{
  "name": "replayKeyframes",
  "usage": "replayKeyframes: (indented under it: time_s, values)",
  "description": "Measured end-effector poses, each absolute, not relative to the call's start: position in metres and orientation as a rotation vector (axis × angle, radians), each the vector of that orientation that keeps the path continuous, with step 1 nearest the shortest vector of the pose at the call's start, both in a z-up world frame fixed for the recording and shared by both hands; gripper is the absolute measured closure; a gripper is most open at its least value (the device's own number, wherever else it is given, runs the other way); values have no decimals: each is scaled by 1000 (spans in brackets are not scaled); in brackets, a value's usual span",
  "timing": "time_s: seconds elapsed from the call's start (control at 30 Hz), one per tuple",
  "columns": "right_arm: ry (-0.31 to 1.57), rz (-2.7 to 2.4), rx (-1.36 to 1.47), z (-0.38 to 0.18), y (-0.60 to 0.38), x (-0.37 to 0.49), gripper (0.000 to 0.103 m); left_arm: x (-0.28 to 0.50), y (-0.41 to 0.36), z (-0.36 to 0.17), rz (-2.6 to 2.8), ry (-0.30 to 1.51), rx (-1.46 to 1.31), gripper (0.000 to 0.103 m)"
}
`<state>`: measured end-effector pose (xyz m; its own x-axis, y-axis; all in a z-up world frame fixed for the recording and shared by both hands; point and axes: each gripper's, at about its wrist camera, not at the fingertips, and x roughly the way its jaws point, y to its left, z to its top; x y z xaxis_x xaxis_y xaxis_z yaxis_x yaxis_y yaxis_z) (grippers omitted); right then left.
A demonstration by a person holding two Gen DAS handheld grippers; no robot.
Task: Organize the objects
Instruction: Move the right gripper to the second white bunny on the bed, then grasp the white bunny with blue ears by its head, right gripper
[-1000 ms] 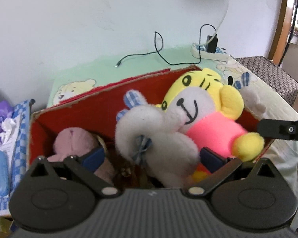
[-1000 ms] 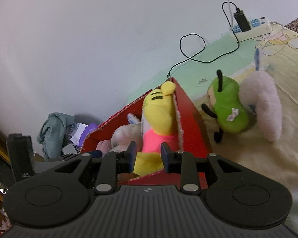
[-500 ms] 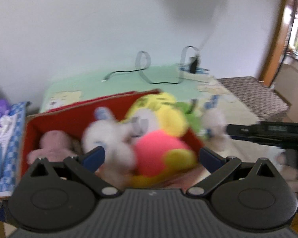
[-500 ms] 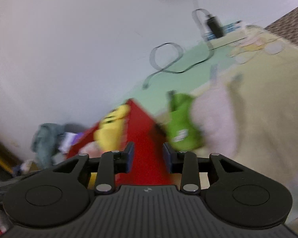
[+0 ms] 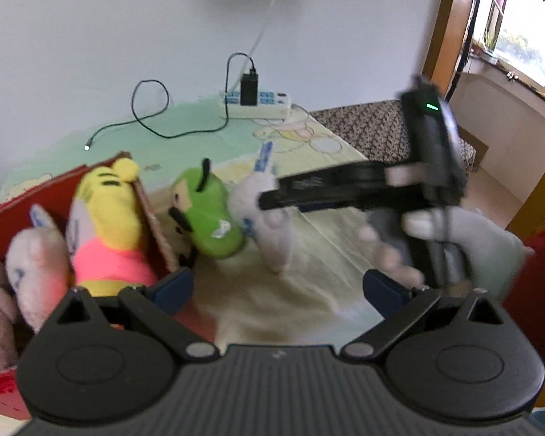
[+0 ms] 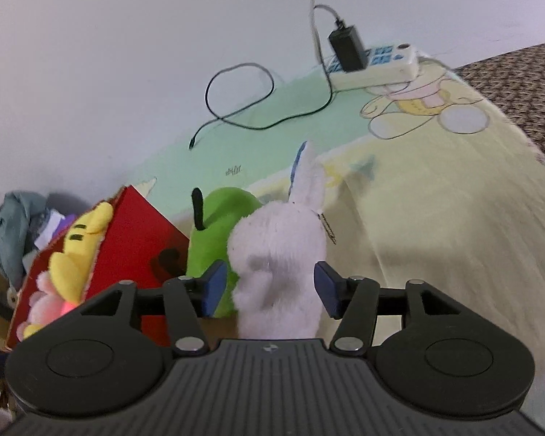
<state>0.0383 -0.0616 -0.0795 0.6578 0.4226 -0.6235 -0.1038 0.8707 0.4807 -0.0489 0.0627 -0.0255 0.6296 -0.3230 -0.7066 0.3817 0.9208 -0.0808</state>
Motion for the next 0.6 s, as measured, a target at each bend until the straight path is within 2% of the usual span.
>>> replayKeyframes:
  time_s: [0.17,0.27,0.33,0.6]
  values:
    - [856,351,472,-99,-65,60,44,-46,44,-33,-383,825,75,3]
    - [878,376,510,-108,-75,62,50,-43,35,-38,-374,843,70,4]
    - [889,384,563,-113,-87,61,59,-41,29,-42,-371,852,73,4]
    - [936,423,761,-127,-142,49,68,-14,3,-58,-388,887,71,4]
